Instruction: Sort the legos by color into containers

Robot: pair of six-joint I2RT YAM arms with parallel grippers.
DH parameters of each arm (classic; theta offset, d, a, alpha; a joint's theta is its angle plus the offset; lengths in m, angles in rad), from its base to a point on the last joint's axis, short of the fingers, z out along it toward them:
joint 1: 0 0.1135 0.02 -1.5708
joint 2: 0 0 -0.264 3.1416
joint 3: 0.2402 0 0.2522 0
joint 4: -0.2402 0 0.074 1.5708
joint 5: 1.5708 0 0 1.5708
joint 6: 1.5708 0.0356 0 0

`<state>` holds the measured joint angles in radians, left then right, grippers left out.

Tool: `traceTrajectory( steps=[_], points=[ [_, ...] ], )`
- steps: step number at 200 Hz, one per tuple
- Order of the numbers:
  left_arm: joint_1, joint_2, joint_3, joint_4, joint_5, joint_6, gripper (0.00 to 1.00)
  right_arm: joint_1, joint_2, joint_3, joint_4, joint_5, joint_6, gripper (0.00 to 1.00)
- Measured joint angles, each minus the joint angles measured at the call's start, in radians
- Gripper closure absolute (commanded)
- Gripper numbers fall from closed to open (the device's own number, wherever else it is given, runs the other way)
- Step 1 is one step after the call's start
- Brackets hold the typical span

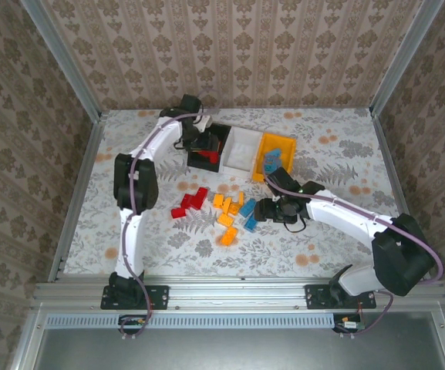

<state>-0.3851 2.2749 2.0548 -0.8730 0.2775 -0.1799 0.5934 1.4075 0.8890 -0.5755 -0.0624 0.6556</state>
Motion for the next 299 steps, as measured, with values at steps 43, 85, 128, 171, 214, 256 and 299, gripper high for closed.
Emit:
traceTrajectory(
  steps=[43, 85, 128, 171, 214, 256, 299],
  points=[
    [-0.009, -0.369, -0.355, 0.068, 0.000, -0.015, 0.34, -0.010, -0.048, 0.018, -0.005, 0.005, 0.004, 0.31],
    [-0.119, -0.670, -0.609, 0.123, -0.018, -0.036, 0.31, -0.086, -0.122, 0.038, -0.029, 0.003, 0.001, 0.31],
    [-0.312, -0.846, -0.949, 0.172, -0.047, -0.113, 0.31, -0.243, -0.262, 0.052, -0.106, 0.007, -0.006, 0.31],
    [-0.521, -0.855, -1.159, 0.244, -0.110, -0.228, 0.30, -0.304, -0.345, -0.022, -0.087, -0.033, 0.001, 0.32],
    [-0.619, -0.741, -1.161, 0.308, -0.175, -0.278, 0.30, -0.304, -0.339, -0.143, -0.048, -0.105, 0.033, 0.32],
    [-0.649, -0.626, -1.081, 0.322, -0.208, -0.280, 0.30, -0.303, -0.340, -0.150, -0.008, -0.116, 0.037, 0.32],
    [-0.650, -0.560, -1.040, 0.327, -0.224, -0.277, 0.31, -0.303, -0.340, -0.173, 0.002, -0.124, 0.037, 0.32]
  ],
)
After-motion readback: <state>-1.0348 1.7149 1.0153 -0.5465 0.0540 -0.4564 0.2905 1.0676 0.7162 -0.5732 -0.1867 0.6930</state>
